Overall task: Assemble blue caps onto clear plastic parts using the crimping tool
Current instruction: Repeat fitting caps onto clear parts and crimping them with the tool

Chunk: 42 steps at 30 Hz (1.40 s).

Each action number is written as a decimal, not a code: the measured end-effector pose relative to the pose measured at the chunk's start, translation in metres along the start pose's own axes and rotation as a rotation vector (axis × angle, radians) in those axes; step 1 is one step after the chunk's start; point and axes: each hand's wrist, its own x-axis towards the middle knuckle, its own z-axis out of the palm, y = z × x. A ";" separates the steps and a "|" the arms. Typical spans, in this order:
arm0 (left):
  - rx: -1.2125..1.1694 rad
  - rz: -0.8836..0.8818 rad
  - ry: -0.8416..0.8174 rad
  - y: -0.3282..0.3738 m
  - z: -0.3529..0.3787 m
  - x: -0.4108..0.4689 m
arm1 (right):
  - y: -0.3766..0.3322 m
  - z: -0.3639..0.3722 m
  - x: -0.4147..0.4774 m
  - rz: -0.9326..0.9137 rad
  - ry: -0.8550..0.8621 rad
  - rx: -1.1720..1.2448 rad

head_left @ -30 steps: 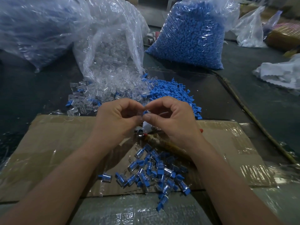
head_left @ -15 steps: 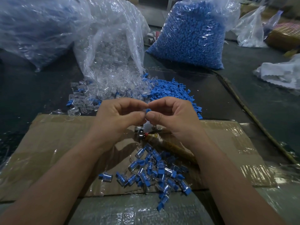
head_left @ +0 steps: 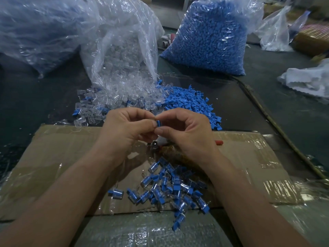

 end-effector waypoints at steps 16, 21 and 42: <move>-0.068 -0.087 -0.053 -0.005 -0.002 0.003 | 0.006 -0.002 0.000 -0.149 0.069 -0.164; -0.060 -0.085 -0.052 -0.006 -0.004 0.004 | 0.007 -0.002 0.000 -0.158 0.072 -0.183; -0.123 -0.118 -0.181 -0.003 -0.011 0.008 | 0.003 -0.005 -0.001 -0.162 0.073 -0.209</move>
